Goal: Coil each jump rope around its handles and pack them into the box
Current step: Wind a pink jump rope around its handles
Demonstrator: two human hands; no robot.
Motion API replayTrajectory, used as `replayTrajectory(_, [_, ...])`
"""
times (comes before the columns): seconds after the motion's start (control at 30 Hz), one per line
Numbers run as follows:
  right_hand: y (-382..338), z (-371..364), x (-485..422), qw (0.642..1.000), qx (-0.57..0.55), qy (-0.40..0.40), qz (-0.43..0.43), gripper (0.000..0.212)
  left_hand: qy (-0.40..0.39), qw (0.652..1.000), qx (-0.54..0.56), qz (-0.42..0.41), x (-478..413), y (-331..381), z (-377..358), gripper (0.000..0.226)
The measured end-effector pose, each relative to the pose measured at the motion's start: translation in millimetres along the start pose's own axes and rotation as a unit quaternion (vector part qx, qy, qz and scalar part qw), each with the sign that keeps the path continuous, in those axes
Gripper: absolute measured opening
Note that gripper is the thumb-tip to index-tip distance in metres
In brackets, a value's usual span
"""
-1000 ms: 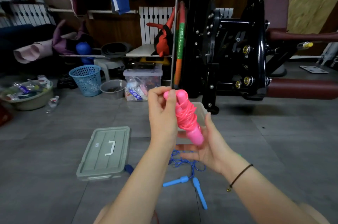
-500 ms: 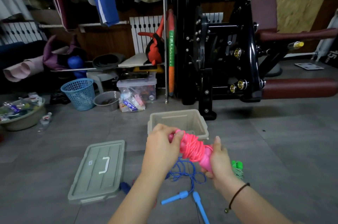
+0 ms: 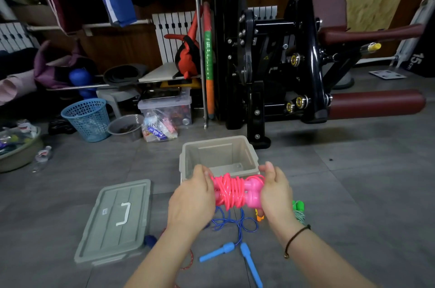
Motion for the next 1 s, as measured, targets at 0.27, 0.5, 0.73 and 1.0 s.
replayTrajectory(0.27, [-52, 4, 17, 0.968, 0.05, -0.032, 0.246, 0.041, -0.093, 0.918, 0.339, 0.182, -5, -29, -23, 0.026])
replayTrajectory(0.5, [-44, -6, 21, 0.991, -0.027, -0.07, 0.115, 0.041, 0.142, 0.941, 0.28, 0.129, 16, -9, 34, 0.031])
replayTrajectory(0.73, [-67, 6, 32, 0.978, -0.034, -0.028, 0.203, 0.025, 0.102, 0.939, 0.318, 0.08, 11, -8, 39, 0.028])
replayTrajectory(1.0, [-61, 0, 31, 0.972, 0.003, -0.066, 0.225, 0.038, -0.086, 0.903, 0.398, 0.138, 11, -20, 19, 0.029])
Point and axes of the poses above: each hand's wrist, its own x-axis away from the middle knuckle, its own z-axis out of the back of the hand, y = z × x, the point moved 7 cm from there along -x, towards the middle knuckle, and after that the axes turned 4 degrees about z, right-handed, at the moved point
